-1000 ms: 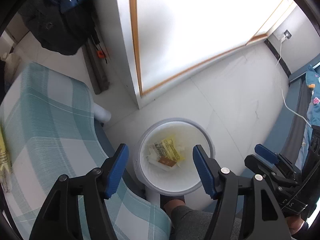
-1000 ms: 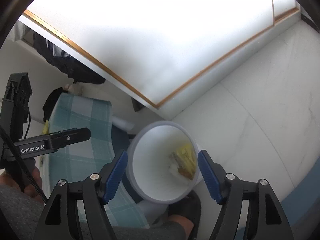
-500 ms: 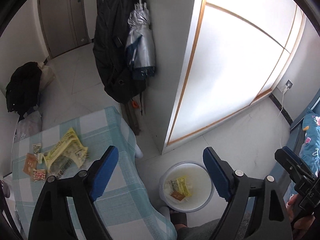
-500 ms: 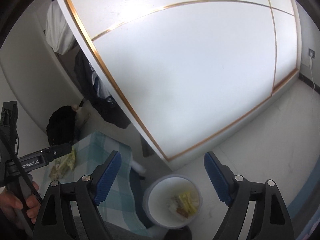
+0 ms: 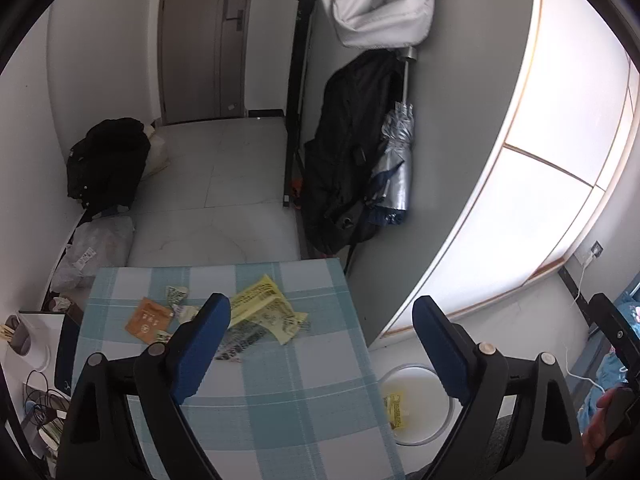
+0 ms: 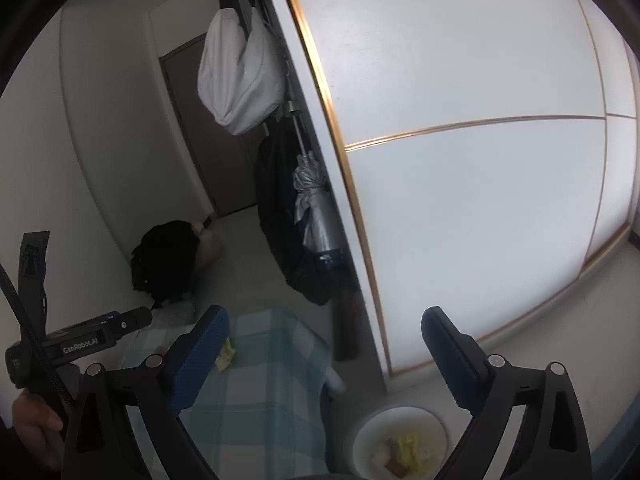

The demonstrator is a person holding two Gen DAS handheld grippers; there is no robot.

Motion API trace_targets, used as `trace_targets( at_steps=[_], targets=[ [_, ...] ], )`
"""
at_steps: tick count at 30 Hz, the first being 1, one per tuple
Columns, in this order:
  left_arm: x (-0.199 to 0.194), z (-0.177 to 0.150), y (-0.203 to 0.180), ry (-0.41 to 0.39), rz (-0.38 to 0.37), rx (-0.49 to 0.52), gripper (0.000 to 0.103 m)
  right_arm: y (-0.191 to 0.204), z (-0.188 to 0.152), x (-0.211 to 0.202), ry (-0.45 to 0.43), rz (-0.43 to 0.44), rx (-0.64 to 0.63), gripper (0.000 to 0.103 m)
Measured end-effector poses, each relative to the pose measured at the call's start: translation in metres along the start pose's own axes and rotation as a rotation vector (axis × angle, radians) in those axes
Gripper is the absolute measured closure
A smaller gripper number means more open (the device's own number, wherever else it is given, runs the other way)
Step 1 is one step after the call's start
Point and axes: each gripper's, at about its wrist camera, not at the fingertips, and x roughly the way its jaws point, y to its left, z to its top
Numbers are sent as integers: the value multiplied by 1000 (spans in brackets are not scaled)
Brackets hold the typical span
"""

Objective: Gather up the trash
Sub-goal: 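Move both empty grippers back over the table, then lower the right gripper onto the yellow-printed clear wrapper and close it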

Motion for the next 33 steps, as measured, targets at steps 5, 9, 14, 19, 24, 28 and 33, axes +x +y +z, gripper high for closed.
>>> trace_targets(
  at_steps=[5,9,14,19,24,28,33],
  targets=[
    [-22,5,40,-79,44,-42,4,57,3,14,-6,92,-53,4],
    [-32,7,71,-137,92,-67,3,97,2,26,7,142,-101,1],
    [-32,5,114,-173,166,-124,3,147,-5,53,27,166,-180,0],
    [-18,-1,151,-158,184,-181,3,173,-18,88,82,190,-226,0],
    [-3,-12,185,-122,218,-228,3,187,-29,139,185,215,-237,0],
    [0,-10,209,-95,218,-282,3,198,-38,180,271,208,-290,0],
    [8,-11,234,-58,202,-365,3,208,-47,235,413,220,-342,0]
  ],
)
